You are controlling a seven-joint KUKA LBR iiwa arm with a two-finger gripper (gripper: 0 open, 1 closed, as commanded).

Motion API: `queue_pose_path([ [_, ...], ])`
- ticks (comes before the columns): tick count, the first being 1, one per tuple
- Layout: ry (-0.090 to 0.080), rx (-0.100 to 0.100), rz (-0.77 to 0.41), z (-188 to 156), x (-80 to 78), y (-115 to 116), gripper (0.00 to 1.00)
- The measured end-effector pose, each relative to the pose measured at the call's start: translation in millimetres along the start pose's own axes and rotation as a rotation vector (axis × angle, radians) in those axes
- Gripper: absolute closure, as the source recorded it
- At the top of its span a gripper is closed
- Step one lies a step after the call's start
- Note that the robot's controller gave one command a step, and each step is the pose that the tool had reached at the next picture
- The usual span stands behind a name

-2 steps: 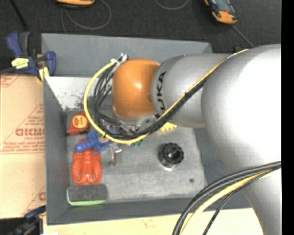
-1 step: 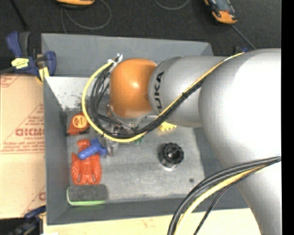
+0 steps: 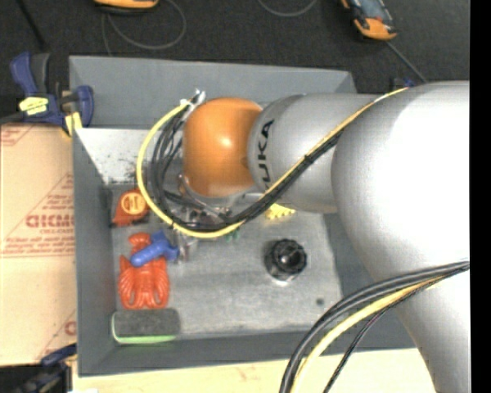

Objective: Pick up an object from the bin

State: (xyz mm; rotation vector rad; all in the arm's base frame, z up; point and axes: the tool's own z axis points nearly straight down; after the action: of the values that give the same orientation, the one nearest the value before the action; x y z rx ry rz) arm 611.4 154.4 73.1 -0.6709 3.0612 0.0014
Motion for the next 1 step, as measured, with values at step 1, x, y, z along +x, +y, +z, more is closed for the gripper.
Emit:
queue_pose_path([
  [1, 0.006, -0.001, 0.001, -5.2, 1.9, 0.5, 1.0],
])
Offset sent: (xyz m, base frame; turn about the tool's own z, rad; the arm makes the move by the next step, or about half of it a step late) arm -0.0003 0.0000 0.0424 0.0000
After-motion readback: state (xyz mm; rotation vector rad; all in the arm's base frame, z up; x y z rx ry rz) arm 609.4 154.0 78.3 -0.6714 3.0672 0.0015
